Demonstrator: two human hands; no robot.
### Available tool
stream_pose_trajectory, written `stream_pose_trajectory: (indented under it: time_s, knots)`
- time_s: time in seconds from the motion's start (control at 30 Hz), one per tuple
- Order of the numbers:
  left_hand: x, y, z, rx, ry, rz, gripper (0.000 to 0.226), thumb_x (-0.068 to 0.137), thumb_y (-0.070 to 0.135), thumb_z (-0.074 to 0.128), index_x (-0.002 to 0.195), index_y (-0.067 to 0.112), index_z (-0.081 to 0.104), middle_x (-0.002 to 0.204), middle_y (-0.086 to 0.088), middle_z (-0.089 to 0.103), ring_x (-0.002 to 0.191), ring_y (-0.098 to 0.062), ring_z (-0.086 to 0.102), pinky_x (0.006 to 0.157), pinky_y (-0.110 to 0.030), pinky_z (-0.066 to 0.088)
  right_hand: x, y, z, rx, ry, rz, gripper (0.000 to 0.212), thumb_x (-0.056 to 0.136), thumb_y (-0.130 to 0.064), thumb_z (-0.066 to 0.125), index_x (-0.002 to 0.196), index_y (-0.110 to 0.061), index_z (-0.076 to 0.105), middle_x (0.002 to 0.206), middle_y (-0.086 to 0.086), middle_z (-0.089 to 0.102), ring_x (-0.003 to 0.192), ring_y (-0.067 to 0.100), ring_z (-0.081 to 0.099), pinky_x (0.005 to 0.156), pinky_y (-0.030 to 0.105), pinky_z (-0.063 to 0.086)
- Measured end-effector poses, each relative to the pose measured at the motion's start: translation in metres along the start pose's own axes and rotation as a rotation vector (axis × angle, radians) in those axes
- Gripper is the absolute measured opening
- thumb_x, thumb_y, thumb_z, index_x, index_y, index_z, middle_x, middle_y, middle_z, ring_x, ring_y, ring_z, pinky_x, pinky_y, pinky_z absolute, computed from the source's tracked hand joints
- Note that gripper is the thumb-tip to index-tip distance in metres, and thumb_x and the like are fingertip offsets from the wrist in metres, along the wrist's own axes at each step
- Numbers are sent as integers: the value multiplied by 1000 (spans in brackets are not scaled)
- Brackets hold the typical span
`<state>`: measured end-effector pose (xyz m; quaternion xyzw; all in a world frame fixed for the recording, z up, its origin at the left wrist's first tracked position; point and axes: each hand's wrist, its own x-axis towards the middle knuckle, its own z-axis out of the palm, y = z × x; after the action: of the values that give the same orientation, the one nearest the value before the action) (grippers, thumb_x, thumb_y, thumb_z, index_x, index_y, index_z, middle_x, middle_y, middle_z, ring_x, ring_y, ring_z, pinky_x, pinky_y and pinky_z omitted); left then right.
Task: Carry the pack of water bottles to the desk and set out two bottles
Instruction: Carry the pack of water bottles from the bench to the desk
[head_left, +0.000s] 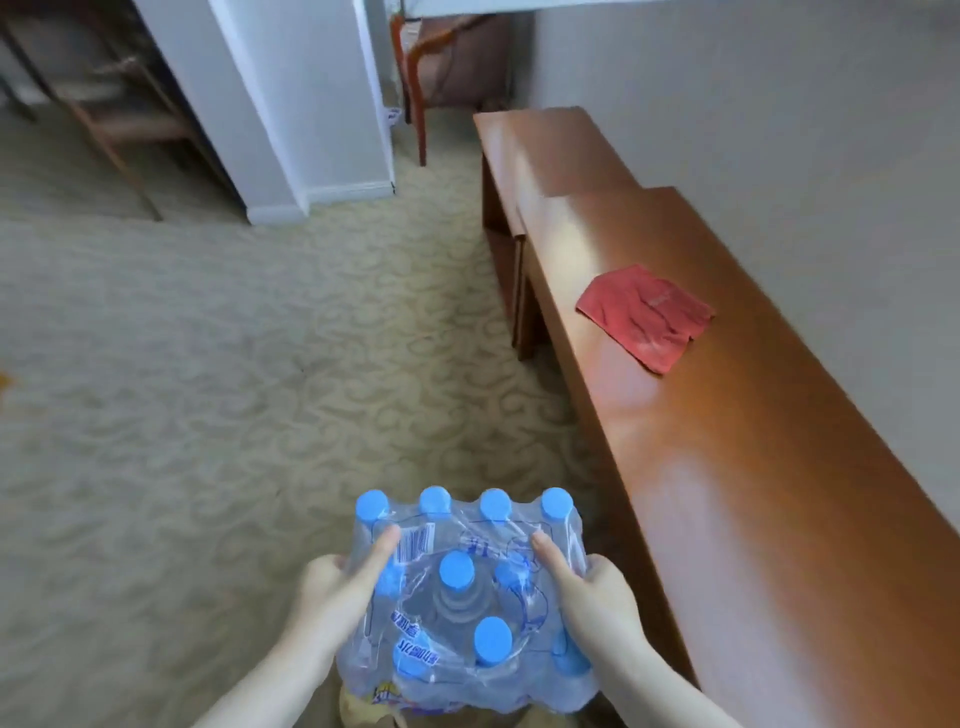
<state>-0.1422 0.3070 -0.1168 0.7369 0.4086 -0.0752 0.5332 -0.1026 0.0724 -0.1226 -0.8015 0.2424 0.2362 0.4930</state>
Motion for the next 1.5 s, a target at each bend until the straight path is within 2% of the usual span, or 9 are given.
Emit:
stream_pose_trajectory:
  time_s: [0.2, 0.47, 0.6, 0.77, 0.87, 1.03, 1.1, 1.23, 1.5]
  knots:
    - [32, -63, -132, -158, 256, -89, 61, 75, 64, 60, 48, 9, 53, 49, -5, 55, 50, -21, 55, 57, -32, 39, -17, -75, 138, -155, -184, -175, 66, 68, -76, 51, 61, -11, 46, 57, 0, 58, 53, 16, 58, 58, 36, 49]
    - [74, -114, -296, -93, 598, -184, 59, 82, 70, 38, 59, 15, 40, 64, -1, 50, 67, -24, 50, 67, -36, 37, -59, -149, 325, -225, -287, -249, 59, 93, -57, 34, 61, -10, 47, 63, 2, 51, 58, 19, 48, 56, 31, 36]
    - [94, -127, -358, 12, 651, -162, 65, 85, 65, 37, 52, 10, 39, 46, -1, 40, 48, -23, 42, 51, -33, 31, -74, -182, 390, -320, -337, -320, 53, 92, -56, 37, 59, -14, 35, 57, -2, 39, 51, 15, 36, 50, 30, 29]
    - [133, -131, -415, 83, 684, -231, 64, 87, 61, 40, 45, 13, 31, 37, 3, 28, 40, -19, 34, 46, -30, 26, -67, -239, 470, -388, -404, -355, 55, 86, -61, 44, 59, -14, 36, 59, -2, 37, 53, 15, 34, 50, 29, 28]
    - [174, -130, -444, 70, 658, -265, 64, 87, 61, 40, 43, 17, 24, 33, 6, 22, 39, -18, 30, 46, -30, 25, -49, -269, 523, -420, -441, -370, 59, 89, -60, 43, 76, -5, 59, 70, 3, 53, 62, 18, 47, 56, 31, 36]
    - [255, -114, -506, 44, 638, -304, 64, 86, 64, 39, 45, 17, 25, 34, 2, 25, 41, -19, 33, 48, -30, 28, -20, -333, 610, -491, -478, -381, 43, 97, -41, 39, 81, -5, 57, 87, 13, 60, 74, 23, 52, 66, 33, 39]
    - [288, -99, -540, 19, 632, -285, 67, 84, 67, 37, 44, 15, 24, 35, 0, 29, 41, -19, 36, 49, -31, 30, -13, -366, 646, -445, -500, -397, 34, 97, -34, 42, 72, -13, 51, 83, 11, 57, 74, 25, 51, 70, 33, 41]
    - [341, -75, -605, -16, 618, -271, 65, 84, 67, 36, 45, 16, 25, 33, 0, 35, 39, -21, 42, 50, -30, 34, -14, -436, 711, -451, -436, -390, 36, 91, -33, 41, 61, -14, 35, 59, 2, 39, 56, 20, 35, 54, 33, 28]
    - [483, -43, -758, 16, 576, -207, 66, 83, 70, 37, 44, 16, 29, 34, 0, 42, 42, -22, 52, 52, -30, 39, -5, -547, 868, -394, -357, -365, 37, 90, -30, 42, 58, -12, 36, 58, 3, 37, 55, 21, 32, 52, 33, 25]
